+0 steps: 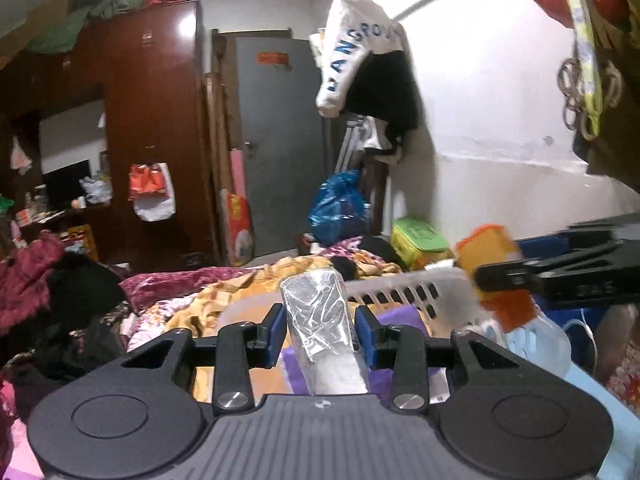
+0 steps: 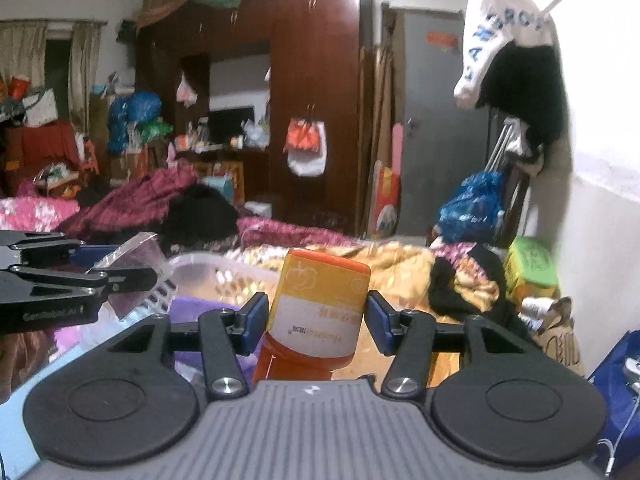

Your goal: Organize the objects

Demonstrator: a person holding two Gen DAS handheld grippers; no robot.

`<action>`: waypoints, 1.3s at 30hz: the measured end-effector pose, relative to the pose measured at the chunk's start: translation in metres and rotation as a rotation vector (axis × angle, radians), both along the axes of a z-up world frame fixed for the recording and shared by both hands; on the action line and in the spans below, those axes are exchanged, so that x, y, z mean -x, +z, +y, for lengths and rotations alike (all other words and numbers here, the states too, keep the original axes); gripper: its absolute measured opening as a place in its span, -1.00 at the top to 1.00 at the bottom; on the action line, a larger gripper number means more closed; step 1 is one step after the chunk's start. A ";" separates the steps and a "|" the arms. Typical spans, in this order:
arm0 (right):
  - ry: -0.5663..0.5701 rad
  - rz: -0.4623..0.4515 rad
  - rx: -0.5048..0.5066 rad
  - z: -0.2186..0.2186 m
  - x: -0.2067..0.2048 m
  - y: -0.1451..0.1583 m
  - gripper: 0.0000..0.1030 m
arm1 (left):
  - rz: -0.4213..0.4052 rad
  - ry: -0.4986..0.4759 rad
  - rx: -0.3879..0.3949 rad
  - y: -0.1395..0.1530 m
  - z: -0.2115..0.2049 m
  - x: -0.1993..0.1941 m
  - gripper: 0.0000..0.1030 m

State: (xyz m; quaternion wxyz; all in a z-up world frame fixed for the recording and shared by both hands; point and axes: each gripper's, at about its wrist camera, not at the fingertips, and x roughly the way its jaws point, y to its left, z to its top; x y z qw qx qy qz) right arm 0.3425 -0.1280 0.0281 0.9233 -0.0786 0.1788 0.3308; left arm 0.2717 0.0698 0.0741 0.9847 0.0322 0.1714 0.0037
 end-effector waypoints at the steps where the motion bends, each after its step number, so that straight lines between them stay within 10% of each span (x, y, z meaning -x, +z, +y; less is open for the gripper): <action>1: 0.016 0.011 0.006 0.003 0.000 -0.003 -0.09 | 0.003 -0.010 0.000 -0.002 0.000 0.002 0.19; 13: 0.036 0.103 0.015 0.016 -0.014 -0.013 -0.11 | 0.016 -0.010 0.045 -0.010 0.007 -0.003 0.15; 14: 0.031 0.103 0.013 0.015 -0.014 -0.012 -0.13 | 0.009 -0.016 0.048 -0.009 0.007 -0.003 0.04; 15: 0.019 0.093 0.007 0.014 -0.013 -0.010 -0.25 | 0.006 -0.004 0.037 -0.009 0.006 -0.002 -0.51; 17: -0.006 0.046 -0.012 0.012 -0.008 -0.005 -1.00 | -0.027 0.050 0.004 -0.011 0.003 0.002 -1.00; 24: 0.004 0.025 -0.062 -0.012 0.014 0.011 -1.00 | -0.030 0.060 0.050 0.001 0.008 0.022 -1.00; 39: -0.126 -0.075 0.108 -0.091 0.131 0.085 -1.00 | -0.042 0.158 -0.208 0.103 0.002 0.170 -1.00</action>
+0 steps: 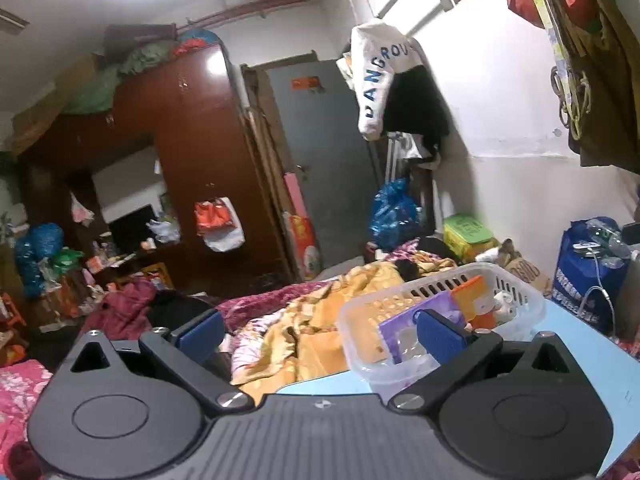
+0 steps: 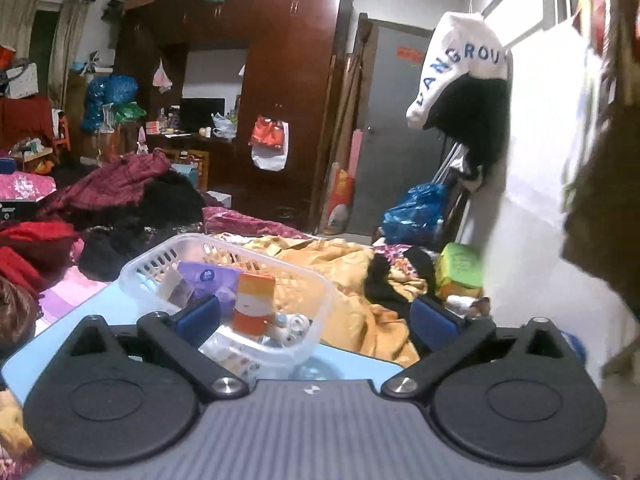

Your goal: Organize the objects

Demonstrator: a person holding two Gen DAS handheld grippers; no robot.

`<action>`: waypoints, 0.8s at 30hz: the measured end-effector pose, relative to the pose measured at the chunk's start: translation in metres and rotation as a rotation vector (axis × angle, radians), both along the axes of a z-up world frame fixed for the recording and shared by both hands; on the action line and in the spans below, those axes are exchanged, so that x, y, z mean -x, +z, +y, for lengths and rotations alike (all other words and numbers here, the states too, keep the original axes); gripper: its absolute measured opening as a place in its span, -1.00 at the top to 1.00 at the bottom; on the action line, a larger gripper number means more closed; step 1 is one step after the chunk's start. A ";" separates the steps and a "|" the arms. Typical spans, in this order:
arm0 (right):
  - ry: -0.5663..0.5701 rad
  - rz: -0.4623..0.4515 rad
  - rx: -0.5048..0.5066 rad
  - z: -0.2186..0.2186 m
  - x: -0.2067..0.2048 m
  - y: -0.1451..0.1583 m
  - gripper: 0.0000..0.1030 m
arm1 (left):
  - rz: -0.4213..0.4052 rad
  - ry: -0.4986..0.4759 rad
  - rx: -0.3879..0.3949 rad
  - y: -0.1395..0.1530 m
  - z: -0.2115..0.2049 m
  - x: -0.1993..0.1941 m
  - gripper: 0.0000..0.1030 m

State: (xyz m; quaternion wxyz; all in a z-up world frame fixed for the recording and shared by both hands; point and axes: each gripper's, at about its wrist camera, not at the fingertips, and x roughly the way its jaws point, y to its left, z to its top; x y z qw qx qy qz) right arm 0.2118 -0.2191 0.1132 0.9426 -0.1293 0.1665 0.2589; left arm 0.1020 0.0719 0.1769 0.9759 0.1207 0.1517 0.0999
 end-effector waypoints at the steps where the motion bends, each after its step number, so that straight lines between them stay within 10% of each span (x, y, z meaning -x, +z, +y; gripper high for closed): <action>1: -0.004 0.004 0.002 -0.001 0.005 -0.001 -1.00 | -0.023 -0.008 0.004 -0.004 -0.002 0.003 -1.00; 13: 0.181 0.138 -0.172 0.023 0.001 -0.081 -1.00 | -0.043 -0.170 0.187 -0.075 -0.026 0.007 -1.00; 24: 0.151 0.121 -0.186 0.016 0.002 -0.094 -1.00 | 0.001 -0.141 0.262 -0.098 -0.022 -0.002 -1.00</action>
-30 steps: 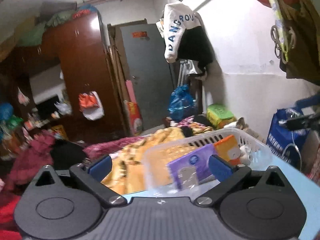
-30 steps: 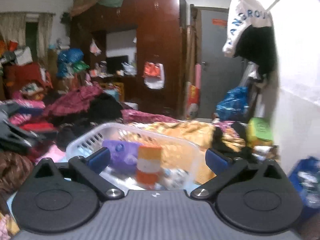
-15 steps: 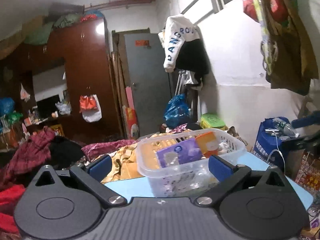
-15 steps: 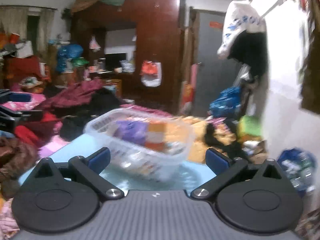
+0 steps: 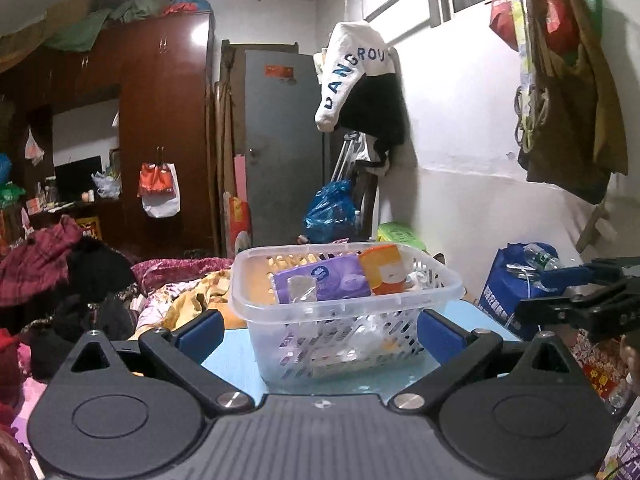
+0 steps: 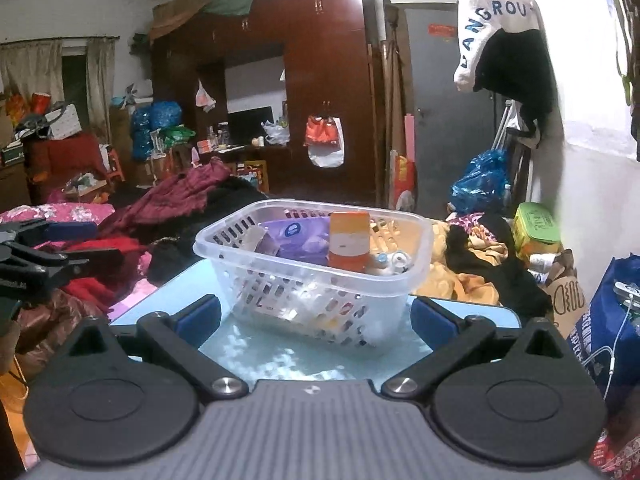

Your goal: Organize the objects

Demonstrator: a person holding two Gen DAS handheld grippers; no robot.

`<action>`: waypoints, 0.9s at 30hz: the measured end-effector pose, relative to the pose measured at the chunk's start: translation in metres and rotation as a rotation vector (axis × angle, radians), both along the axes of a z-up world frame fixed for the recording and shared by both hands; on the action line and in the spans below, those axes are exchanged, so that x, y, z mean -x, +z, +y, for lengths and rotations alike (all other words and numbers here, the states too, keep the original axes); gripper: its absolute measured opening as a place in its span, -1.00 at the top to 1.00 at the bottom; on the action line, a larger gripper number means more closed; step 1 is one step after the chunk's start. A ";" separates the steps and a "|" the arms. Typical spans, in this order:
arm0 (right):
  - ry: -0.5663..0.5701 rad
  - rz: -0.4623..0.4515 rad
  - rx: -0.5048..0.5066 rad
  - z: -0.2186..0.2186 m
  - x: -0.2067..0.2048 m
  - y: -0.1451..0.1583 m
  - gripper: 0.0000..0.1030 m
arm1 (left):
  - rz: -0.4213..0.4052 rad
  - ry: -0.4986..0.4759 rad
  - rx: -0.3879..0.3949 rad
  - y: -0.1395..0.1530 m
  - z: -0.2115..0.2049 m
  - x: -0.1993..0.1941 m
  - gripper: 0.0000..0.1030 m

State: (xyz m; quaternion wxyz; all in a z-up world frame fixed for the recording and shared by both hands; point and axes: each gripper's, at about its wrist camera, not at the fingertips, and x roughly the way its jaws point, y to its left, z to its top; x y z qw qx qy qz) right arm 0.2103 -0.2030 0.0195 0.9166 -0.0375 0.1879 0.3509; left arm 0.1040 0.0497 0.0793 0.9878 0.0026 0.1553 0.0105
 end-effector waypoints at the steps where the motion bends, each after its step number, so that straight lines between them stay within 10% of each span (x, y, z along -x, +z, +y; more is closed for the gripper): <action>1: 0.000 0.004 -0.005 -0.001 0.000 -0.001 -1.00 | 0.002 0.004 -0.001 0.000 0.000 -0.002 -1.00; 27: -0.008 0.004 -0.024 -0.006 -0.006 -0.011 -1.00 | 0.014 0.027 -0.040 -0.004 -0.012 -0.013 -1.00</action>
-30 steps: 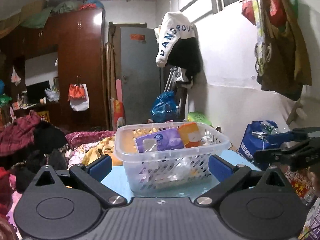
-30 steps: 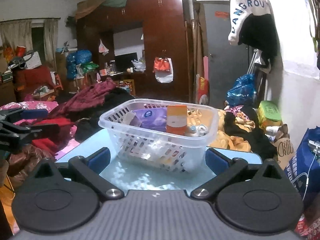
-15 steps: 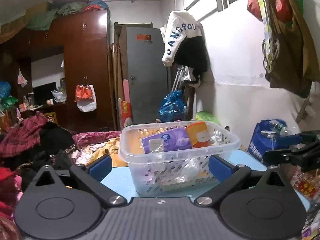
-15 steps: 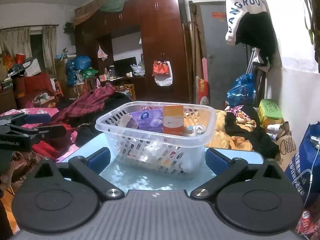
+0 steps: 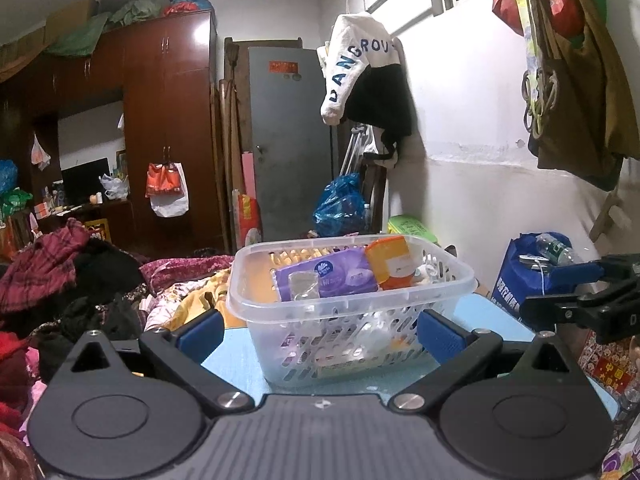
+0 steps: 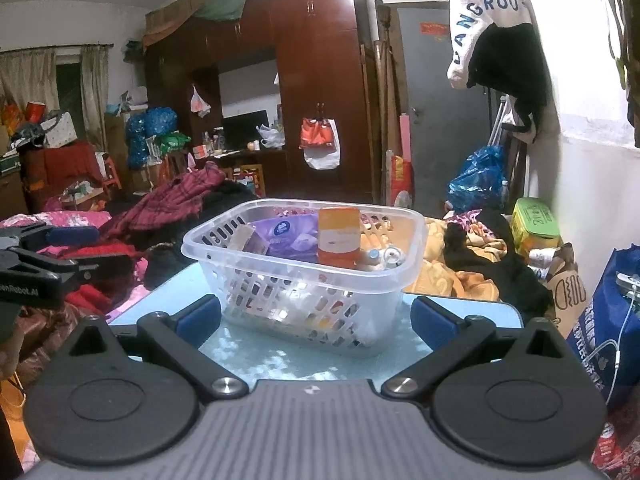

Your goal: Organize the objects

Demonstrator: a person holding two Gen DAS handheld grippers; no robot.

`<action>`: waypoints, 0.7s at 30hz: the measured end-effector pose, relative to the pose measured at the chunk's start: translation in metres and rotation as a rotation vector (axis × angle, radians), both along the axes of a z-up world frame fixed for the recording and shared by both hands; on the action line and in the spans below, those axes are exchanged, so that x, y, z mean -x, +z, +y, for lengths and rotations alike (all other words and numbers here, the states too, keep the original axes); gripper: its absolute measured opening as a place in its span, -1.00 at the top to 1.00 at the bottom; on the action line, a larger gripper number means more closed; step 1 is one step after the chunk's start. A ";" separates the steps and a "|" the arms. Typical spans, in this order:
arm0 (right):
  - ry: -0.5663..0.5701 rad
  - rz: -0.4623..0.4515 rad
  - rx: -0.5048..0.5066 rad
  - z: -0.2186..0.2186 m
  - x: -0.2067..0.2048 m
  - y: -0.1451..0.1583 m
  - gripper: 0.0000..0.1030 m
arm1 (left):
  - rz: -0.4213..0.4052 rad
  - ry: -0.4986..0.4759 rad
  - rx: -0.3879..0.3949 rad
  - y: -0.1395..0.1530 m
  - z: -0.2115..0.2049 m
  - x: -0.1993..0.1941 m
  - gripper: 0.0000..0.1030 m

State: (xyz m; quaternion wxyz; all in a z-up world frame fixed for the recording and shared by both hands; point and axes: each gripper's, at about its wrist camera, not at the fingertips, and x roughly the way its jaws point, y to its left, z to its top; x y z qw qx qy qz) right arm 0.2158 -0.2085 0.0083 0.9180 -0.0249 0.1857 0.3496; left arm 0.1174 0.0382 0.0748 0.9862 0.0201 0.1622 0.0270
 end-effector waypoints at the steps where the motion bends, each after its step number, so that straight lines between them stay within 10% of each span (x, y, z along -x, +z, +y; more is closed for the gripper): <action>1: 0.002 -0.001 -0.002 0.001 0.000 0.000 -1.00 | -0.001 0.002 0.002 0.000 0.000 0.000 -1.00; 21: 0.018 0.009 0.011 0.005 0.003 -0.001 -1.00 | 0.010 -0.004 0.020 0.000 -0.004 -0.006 -1.00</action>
